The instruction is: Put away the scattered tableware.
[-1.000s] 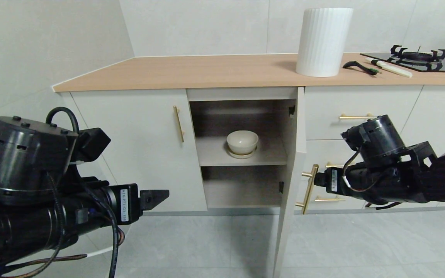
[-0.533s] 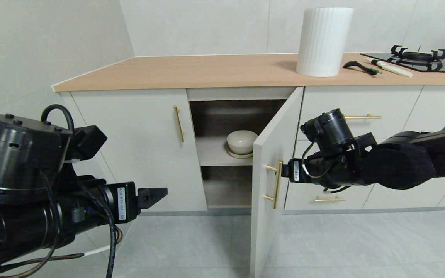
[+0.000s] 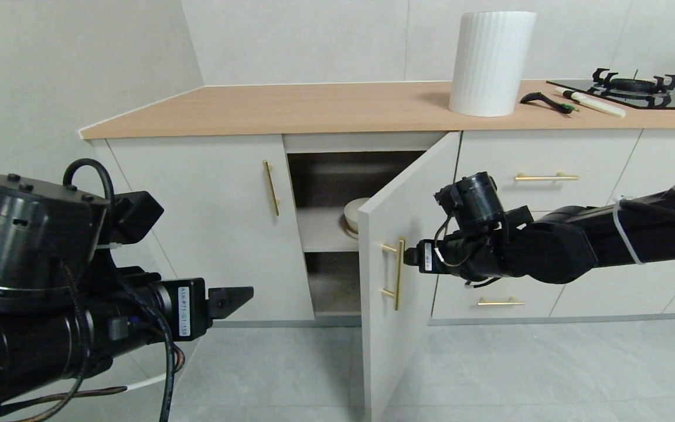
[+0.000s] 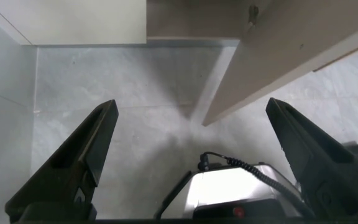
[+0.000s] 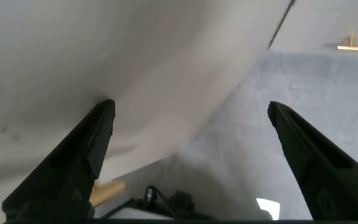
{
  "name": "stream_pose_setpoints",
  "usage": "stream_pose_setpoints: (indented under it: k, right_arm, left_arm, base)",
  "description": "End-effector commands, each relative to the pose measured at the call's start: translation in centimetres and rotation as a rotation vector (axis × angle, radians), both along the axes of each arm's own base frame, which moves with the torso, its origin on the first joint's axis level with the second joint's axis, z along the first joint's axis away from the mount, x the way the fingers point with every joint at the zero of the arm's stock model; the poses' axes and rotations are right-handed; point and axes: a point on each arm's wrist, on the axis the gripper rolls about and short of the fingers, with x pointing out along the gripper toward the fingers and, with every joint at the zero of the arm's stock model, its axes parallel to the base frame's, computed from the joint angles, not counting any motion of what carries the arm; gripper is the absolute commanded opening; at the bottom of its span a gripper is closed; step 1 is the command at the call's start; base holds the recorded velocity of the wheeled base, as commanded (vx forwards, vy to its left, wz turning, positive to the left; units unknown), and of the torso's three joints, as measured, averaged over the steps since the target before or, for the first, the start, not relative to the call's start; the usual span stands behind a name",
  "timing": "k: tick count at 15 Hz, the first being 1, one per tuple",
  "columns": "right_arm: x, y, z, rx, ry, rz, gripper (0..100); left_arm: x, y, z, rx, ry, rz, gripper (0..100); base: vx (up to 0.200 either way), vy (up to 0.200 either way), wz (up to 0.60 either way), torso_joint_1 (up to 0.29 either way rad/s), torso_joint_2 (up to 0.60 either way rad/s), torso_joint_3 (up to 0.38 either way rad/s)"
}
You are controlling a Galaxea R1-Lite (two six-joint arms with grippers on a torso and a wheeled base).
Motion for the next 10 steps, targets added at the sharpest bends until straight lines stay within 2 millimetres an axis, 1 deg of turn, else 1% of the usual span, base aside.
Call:
stream_pose_setpoints:
  k: [1,5,7,10]
  right_arm:
    - [0.4,0.2,-0.8,-0.008,0.014,-0.004,100]
    - [1.3,0.8,-1.8,0.019,-0.029,-0.001,100]
    - [1.5,1.0,-2.2,0.018,-0.027,-0.004,100]
    - [1.6,1.1,-2.0,0.041,-0.050,-0.010,100]
  left_arm:
    - [0.3,-0.2,-0.3,0.009,0.013,0.000,100]
    - [0.2,-0.2,-0.3,0.009,0.013,-0.001,100]
    - [0.3,-0.2,-0.4,0.022,0.007,0.020,100]
    - [0.3,-0.2,-0.4,0.025,0.007,0.022,100]
  base:
    - [0.000,0.000,0.00,0.000,0.00,0.000]
    - [0.000,0.000,0.00,0.000,0.00,0.000]
    - [0.200,0.000,0.00,0.002,0.00,0.007]
    - [0.200,0.000,0.00,-0.004,0.00,0.004]
